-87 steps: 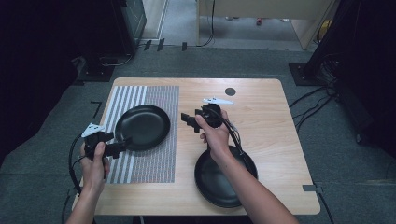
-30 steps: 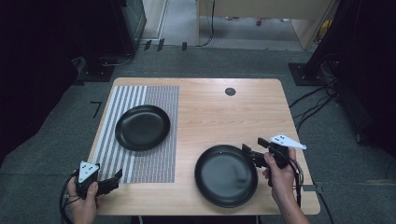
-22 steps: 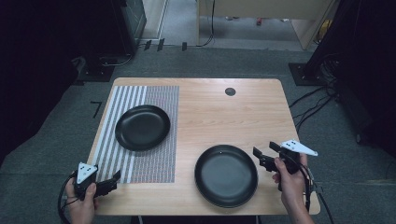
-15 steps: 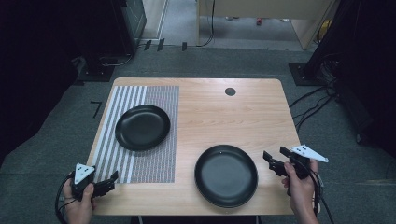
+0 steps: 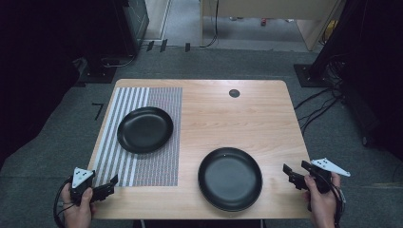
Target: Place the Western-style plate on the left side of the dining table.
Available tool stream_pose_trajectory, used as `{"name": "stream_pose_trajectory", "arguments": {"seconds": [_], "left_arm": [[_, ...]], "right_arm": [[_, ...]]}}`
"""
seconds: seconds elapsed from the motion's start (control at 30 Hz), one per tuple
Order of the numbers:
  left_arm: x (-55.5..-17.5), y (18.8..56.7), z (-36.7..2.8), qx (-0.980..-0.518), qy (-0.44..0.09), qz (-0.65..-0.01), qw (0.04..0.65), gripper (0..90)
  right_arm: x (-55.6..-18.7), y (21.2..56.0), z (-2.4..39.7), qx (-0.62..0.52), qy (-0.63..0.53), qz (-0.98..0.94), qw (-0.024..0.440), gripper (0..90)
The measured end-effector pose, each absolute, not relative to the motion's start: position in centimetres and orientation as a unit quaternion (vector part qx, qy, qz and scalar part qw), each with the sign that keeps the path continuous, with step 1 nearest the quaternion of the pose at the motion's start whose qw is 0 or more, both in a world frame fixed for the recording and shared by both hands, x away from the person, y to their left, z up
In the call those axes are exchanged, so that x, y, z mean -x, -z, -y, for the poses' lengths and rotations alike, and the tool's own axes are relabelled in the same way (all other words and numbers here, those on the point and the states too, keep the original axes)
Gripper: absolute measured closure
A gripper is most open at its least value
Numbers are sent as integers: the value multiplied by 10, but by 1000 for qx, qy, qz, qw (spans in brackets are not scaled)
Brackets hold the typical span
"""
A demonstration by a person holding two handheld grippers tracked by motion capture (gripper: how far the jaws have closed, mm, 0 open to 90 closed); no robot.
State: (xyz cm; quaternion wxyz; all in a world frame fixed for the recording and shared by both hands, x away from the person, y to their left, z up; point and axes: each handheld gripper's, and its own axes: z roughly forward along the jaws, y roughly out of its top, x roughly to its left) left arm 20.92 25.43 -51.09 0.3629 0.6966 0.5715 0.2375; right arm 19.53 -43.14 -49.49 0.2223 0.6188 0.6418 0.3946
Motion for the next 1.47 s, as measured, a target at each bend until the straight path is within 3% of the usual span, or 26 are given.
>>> {"name": "stream_pose_trajectory", "arguments": {"seconds": [0.6, 0.67, 0.87, 1.0, 1.47], "left_arm": [[-208, 515, -250, -706, -237, -569, 349, 95], [-208, 515, -249, -707, -238, -567, 348, 95], [-209, 516, -247, -712, -238, -566, 341, 96], [-209, 519, -243, -716, -253, -568, 317, 96], [-209, 520, -243, -715, -254, -568, 318, 95]], "right_arm": [[-194, 521, 425, -627, -337, -665, 224, 185], [-193, 523, 422, -624, -325, -669, 239, 186], [-193, 525, 415, -620, -307, -673, 262, 177], [-193, 525, 415, -620, -307, -673, 260, 164], [-194, 525, 415, -620, -306, -674, 259, 142]]}}
